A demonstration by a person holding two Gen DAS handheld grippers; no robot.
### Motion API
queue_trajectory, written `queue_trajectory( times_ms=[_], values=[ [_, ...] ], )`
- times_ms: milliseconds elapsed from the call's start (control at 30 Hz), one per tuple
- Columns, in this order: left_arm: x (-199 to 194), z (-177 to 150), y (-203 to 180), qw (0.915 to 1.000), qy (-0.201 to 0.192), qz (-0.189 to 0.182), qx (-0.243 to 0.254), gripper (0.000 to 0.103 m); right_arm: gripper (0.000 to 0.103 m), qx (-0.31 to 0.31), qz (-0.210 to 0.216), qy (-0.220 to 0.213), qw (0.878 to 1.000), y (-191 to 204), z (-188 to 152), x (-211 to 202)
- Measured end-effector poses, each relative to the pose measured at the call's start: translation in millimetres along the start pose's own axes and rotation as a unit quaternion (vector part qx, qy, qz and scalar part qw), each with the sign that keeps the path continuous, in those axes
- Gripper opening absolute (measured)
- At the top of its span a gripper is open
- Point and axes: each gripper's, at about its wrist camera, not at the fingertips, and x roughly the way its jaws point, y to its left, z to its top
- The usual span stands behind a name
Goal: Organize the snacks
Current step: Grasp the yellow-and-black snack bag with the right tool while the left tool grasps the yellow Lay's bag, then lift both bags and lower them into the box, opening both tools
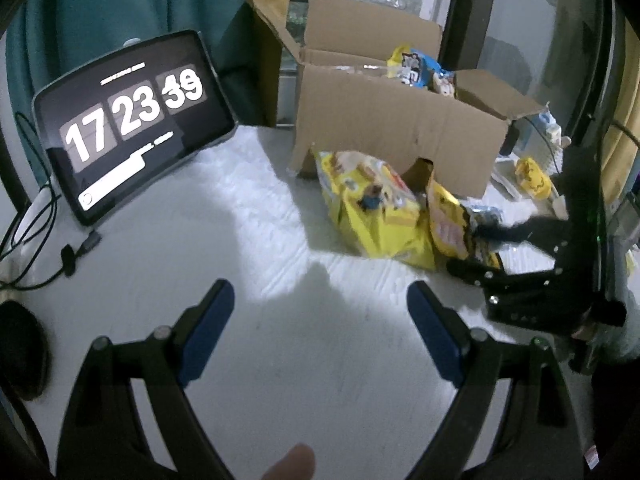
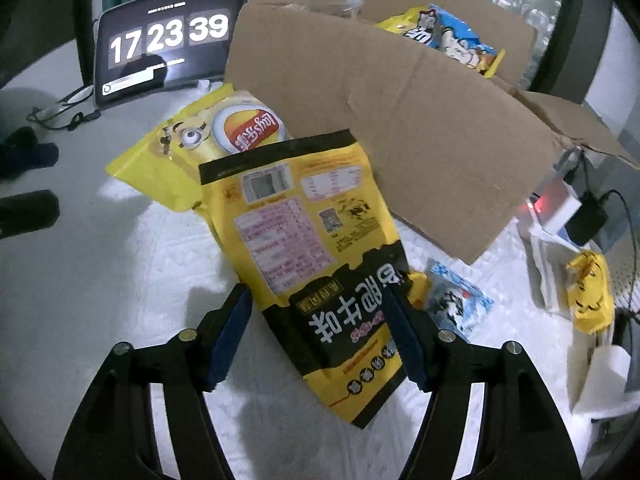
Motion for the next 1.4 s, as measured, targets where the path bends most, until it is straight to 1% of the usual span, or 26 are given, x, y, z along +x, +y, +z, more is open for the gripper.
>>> queue_trajectory(
  times_ms=[33,100,133,167,200,233,300,333,433,567,667,767,867,1033,1100,1167,1200,1233,1300,1367,1400],
  values=[
    [2.5,2.8,-0.7,1.0000,0.002,0.002,-0.001,0.089,0.051,0.002,0.007,0.003,1.000,-1.0,0.5,3.2],
    [6.7,7.2,-1.9,1.0000,0.004,0.003,-0.002,0.089,0.047,-0.003,0.005,-0.004,1.000,-0.1,1.2,3.7],
    [8.8,9.1,-3.5,1.0000,0.006,0.003,-0.004,0.089,0.040,0.000,0.012,-0.010,1.000,-1.3,1.5,2.4],
    [10.3,10.8,-4.9,1.0000,0.006,0.002,-0.004,0.089,0.024,0.008,0.023,-0.016,1.000,-3.8,1.9,0.5],
    [12.5,13.0,-6.2,1.0000,0.006,0.001,-0.004,0.089,0.014,0.015,0.033,-0.018,0.999,-6.5,2.1,-0.6],
    [15.0,15.2,-8.1,1.0000,0.008,0.002,-0.004,0.089,0.011,0.022,0.036,-0.018,0.999,-9.9,2.6,-2.0],
    [17.8,19.6,-12.1,1.0000,0.006,-0.003,-0.005,0.089,0.009,0.029,0.043,-0.021,0.998,-14.6,1.8,-4.3],
    [19.4,22.4,-14.3,0.9999,0.006,-0.007,-0.006,0.089,0.006,0.037,0.047,-0.024,0.998,-18.4,1.3,-7.3],
    [25.7,33.4,-21.5,0.9998,0.001,-0.018,-0.002,0.089,0.006,0.050,0.060,-0.040,0.996,-28.4,1.7,-25.4],
    [40.3,46.4,-27.6,0.9996,0.006,-0.027,-0.008,0.089,0.005,0.063,0.064,-0.067,0.994,-41.1,5.4,-53.5],
    [55.1,53.3,-30.9,0.9993,0.021,-0.027,-0.016,0.089,0.005,0.080,0.080,-0.078,0.991,-53.1,6.8,-67.2],
    [68.0,56.6,-35.5,0.9989,0.034,-0.028,-0.013,0.089,0.005,0.099,0.089,-0.084,0.988,-67.0,3.5,-73.7],
    [78.7,56.9,-39.2,0.9986,0.043,-0.028,-0.008,0.089,0.005,0.110,0.088,-0.078,0.987,-77.3,0.5,-65.2],
    [100.0,54.1,-44.3,0.9974,0.067,-0.027,-0.002,0.088,0.007,0.131,0.092,-0.079,0.984,-83.4,-0.8,-50.3],
    [105.2,52.4,-45.2,0.9971,0.071,-0.025,0.002,0.087,0.020,0.143,0.094,-0.077,0.982,-86.6,-1.4,-46.5],
    [108.5,51.4,-47.1,0.9971,0.072,-0.022,0.011,0.081,0.054,0.153,0.101,-0.073,0.980,-88.8,-3.4,-40.3],
    [108.9,51.3,-47.8,0.9972,0.070,-0.023,0.013,0.079,0.062,0.156,0.108,-0.069,0.979,-90.1,-3.5,-35.4],
    [109.1,51.2,-48.5,0.9973,0.068,-0.023,0.015,0.078,0.066,0.164,0.125,-0.062,0.977,-90.5,-5.2,-29.5],
    [108.6,52.0,-49.5,0.9975,0.064,-0.023,0.019,0.072,0.066,0.170,0.148,-0.055,0.973,-86.9,-6.5,-22.7],
    [107.7,52.8,-51.1,0.9976,0.059,-0.024,0.025,0.069,0.066,0.160,0.141,-0.040,0.976,-77.2,-6.1,-13.8],
    [107.2,53.0,-52.4,0.9977,0.056,-0.025,0.029,0.067,0.066,0.159,0.154,-0.033,0.975,-73.0,-6.2,-8.5]
  ],
)
